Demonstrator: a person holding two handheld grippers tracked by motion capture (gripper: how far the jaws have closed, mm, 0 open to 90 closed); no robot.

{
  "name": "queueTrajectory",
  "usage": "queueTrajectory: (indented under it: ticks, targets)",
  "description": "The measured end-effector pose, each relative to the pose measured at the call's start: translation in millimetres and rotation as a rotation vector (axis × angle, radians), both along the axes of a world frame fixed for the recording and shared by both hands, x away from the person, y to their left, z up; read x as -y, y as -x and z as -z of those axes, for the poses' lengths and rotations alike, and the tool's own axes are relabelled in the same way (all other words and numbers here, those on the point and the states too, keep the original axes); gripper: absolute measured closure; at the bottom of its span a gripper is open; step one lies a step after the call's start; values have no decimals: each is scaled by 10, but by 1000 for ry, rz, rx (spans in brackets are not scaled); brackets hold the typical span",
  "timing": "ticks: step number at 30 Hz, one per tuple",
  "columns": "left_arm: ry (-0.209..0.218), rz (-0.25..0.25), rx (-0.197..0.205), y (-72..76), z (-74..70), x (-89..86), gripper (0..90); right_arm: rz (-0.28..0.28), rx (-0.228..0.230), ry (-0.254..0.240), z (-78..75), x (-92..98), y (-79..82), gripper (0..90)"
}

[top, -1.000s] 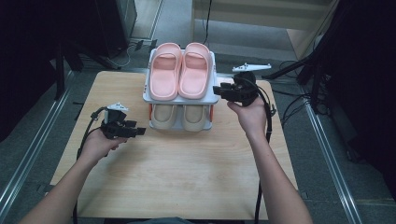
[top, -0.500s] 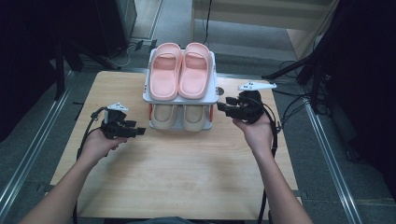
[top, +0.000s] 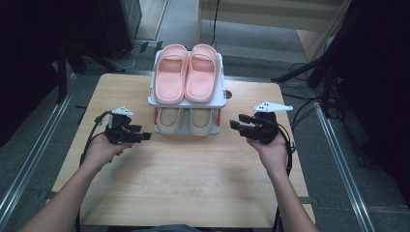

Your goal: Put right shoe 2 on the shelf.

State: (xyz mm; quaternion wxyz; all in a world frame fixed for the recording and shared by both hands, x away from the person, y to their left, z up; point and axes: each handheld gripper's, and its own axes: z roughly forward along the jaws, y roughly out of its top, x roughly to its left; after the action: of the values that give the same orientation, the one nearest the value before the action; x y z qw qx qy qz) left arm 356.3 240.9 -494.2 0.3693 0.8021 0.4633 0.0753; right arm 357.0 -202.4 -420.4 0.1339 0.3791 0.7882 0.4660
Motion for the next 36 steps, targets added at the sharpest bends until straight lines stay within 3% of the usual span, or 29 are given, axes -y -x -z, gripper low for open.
queueTrajectory:
  ticks: [9, 16, 20, 25, 29, 36]
  targets:
    - [-3, 3, 0, -6, 6, -2, 394, -2, 12, 8, 194, 39, 58, 478]
    - [0, 7, 11, 10, -11, 15, 392, 2, -29, 9, 389, 98, 150, 479]
    - [23, 1, 4, -2, -30, 29, 379, 0, -57, 17, 490, 139, 203, 480]
    - [31, 8, 14, 6, -36, 54, 366, 10, -63, -12, 511, 172, 192, 479]
    - [13, 15, 16, 6, -28, 73, 366, 8, -80, -29, 535, 171, 160, 479]
    - [0, 30, 8, 6, -9, 115, 347, 4, -75, -25, 542, 169, 148, 477]
